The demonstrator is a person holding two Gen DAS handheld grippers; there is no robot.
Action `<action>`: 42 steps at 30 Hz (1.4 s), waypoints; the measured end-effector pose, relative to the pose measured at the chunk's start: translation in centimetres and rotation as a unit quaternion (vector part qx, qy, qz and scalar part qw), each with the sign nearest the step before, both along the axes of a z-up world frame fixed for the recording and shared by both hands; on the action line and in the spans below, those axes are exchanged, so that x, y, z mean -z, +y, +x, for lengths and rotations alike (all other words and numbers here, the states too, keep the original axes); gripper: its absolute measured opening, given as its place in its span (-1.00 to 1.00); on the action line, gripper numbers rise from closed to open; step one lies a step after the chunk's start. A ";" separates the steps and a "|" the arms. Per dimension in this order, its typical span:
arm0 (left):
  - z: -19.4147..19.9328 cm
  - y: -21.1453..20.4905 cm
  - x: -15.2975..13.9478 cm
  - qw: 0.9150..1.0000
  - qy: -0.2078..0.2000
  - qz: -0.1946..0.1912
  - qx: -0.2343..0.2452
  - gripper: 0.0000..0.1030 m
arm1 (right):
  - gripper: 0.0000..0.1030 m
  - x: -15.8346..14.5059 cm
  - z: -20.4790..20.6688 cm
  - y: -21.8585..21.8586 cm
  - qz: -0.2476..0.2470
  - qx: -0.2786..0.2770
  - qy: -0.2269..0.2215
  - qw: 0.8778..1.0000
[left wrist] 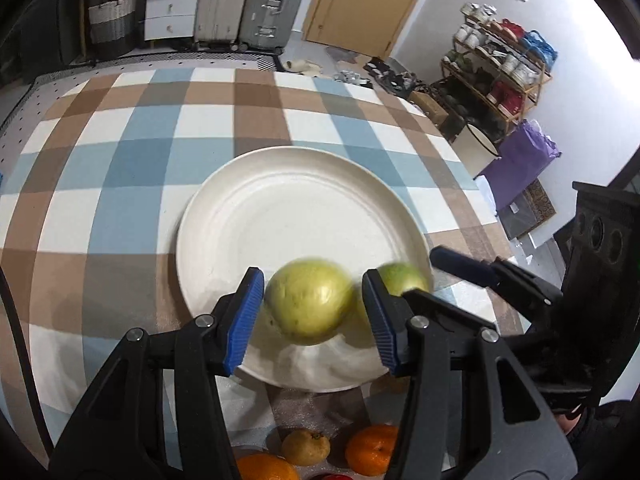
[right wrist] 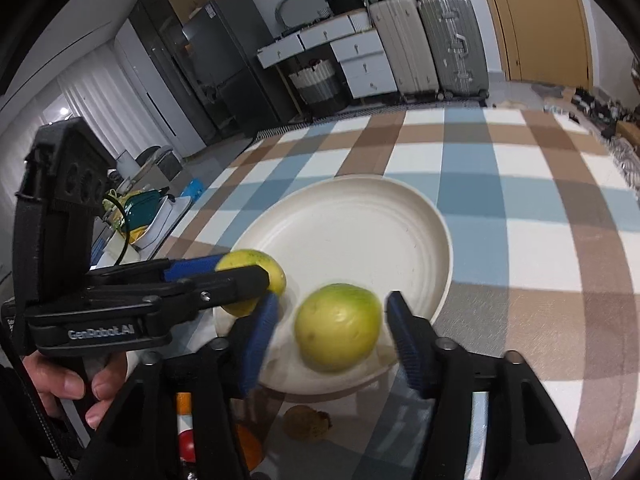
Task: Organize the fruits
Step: 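Carry both guavas onto the cream plate and open both grippers, then grasp the red tomato with the right gripper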
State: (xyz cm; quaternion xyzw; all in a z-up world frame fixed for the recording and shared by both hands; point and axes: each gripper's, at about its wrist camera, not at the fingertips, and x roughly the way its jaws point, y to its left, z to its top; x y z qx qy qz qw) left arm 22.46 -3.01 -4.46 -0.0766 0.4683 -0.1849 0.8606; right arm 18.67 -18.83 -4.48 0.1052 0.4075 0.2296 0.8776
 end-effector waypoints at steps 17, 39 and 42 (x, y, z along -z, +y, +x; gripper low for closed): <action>-4.7 1.9 -4.1 0.998 -0.038 0.016 -0.039 0.23 | 0.55 -4.1 -4.4 -3.4 0.026 0.046 -0.049 0.997; -16.4 3.7 -7.4 0.990 -0.095 0.075 -0.075 0.75 | 0.77 -6.9 -14.8 -0.4 0.024 0.023 -0.078 0.996; -18.0 4.1 -7.3 0.990 -0.097 0.074 -0.077 0.95 | 0.81 -6.8 -16.4 0.0 0.018 0.017 -0.082 0.996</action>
